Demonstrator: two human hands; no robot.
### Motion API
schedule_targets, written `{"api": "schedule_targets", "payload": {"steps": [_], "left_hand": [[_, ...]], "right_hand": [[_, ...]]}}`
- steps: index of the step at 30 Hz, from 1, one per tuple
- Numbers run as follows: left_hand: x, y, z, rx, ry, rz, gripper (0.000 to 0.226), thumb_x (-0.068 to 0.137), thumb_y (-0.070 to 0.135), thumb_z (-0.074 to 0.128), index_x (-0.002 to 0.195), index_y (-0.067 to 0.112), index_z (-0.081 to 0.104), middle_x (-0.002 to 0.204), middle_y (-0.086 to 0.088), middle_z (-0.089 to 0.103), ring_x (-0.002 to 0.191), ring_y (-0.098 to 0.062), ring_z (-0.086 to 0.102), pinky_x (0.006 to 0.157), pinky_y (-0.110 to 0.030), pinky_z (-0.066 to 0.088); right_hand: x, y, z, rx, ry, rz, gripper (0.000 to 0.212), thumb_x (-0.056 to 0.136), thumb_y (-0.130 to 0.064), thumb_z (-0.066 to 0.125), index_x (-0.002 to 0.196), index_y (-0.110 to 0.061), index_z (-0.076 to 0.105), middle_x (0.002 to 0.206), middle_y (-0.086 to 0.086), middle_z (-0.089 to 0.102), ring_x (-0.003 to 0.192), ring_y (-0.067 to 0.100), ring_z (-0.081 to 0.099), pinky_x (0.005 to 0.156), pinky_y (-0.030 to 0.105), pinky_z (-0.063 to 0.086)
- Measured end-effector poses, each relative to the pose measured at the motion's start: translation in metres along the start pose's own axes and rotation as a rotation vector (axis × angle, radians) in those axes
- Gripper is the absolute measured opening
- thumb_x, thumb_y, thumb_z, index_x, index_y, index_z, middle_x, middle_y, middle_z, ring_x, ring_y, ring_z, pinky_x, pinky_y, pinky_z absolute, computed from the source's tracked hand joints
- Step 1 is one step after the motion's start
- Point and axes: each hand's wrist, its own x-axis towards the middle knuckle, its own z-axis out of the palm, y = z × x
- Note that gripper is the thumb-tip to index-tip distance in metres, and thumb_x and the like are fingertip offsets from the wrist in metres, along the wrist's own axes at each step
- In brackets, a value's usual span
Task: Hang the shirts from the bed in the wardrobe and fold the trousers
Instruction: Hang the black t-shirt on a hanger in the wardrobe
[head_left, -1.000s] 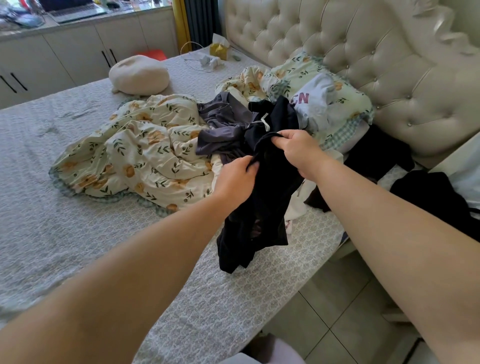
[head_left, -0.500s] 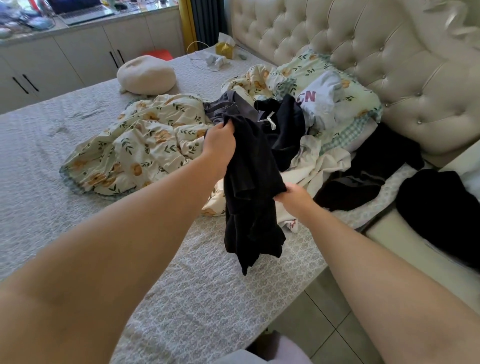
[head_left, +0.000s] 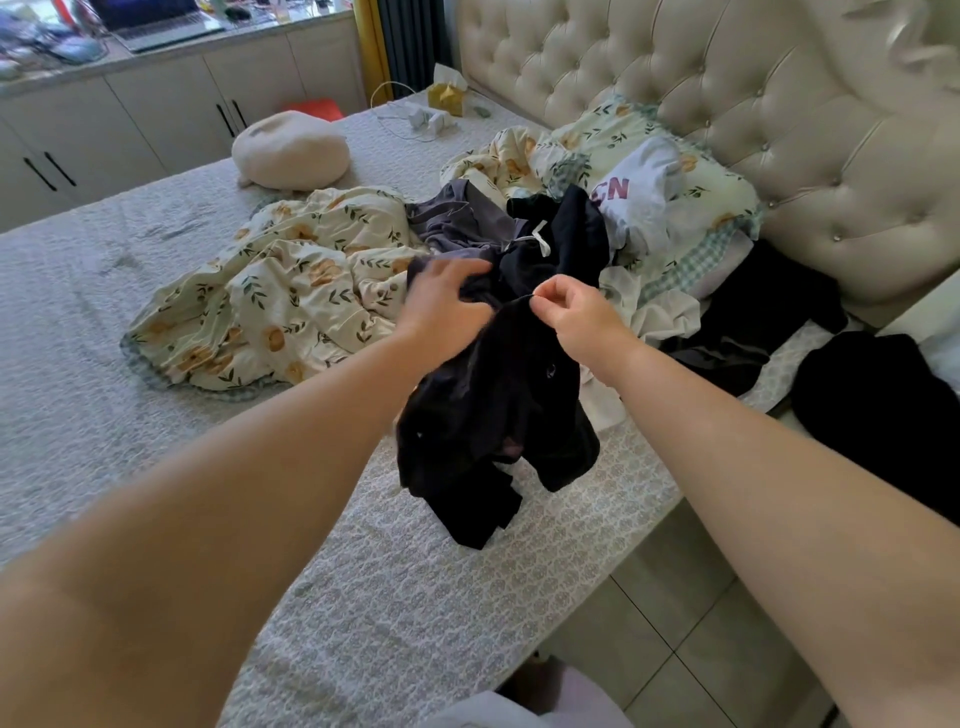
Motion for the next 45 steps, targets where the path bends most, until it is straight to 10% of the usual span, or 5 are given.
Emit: {"api": "schedule_targets", "payload": {"steps": [7, 14, 21, 29, 45], "left_hand": [[-0.002, 0.009, 0.020, 0.180, -0.365, 0.046, 0.034, 0.094, 0.043, 0.051, 0.079, 0.014, 0.056, 0.061, 0.005, 0.049, 0.052, -0.010, 0.046, 0.049, -0.024, 0.034], [-0.002, 0.023, 0.021, -0.221, -0.125, -0.017, 0.026, 0.097, 0.037, 0.049, 0.100, 0.016, 0.065, 0.090, -0.003, 0.069, 0.085, -0.022, 0.064, 0.080, -0.035, 0.049], [-0.004, 0.053, -0.001, -0.543, -0.049, -0.066, 0.020, 0.097, 0.037, 0.048, 0.084, 0.031, 0.061, 0.069, 0.001, 0.054, 0.067, -0.019, 0.051, 0.062, -0.032, 0.040], [-0.009, 0.019, -0.033, -0.402, 0.247, -0.163, 0.025, 0.098, 0.040, 0.045, 0.105, 0.024, 0.064, 0.073, 0.004, 0.058, 0.066, -0.015, 0.055, 0.065, -0.031, 0.047], [-0.088, 0.038, -0.056, -0.463, 0.171, -0.020, 0.024, 0.098, 0.041, 0.043, 0.083, 0.033, 0.060, 0.067, 0.016, 0.055, 0.061, -0.005, 0.051, 0.057, -0.023, 0.041]], "right_hand": [[-0.005, -0.008, -0.003, 0.010, 0.007, -0.075, 0.022, 0.091, -0.014, 0.058, 0.072, -0.026, 0.056, 0.072, -0.008, 0.056, 0.069, 0.005, 0.051, 0.070, 0.016, 0.042], [-0.031, 0.028, -0.006, 0.252, -0.089, 0.139, 0.009, 0.093, -0.013, 0.055, 0.092, -0.013, 0.064, 0.089, 0.008, 0.065, 0.085, 0.020, 0.062, 0.082, 0.032, 0.049], [-0.043, 0.074, -0.005, -0.448, -0.283, 0.365, 0.021, 0.093, -0.023, 0.049, 0.075, -0.014, 0.054, 0.079, 0.006, 0.057, 0.069, 0.016, 0.051, 0.059, 0.028, 0.041], [-0.027, 0.051, -0.040, 0.383, 0.085, 0.588, 0.031, 0.088, -0.030, 0.057, 0.112, -0.011, 0.062, 0.111, 0.009, 0.065, 0.104, 0.026, 0.061, 0.097, 0.037, 0.046], [-0.137, -0.066, -0.046, 0.667, 0.271, 0.167, 0.030, 0.088, -0.035, 0.047, 0.083, -0.022, 0.074, 0.083, 0.002, 0.070, 0.078, 0.019, 0.067, 0.076, 0.032, 0.053]]}}
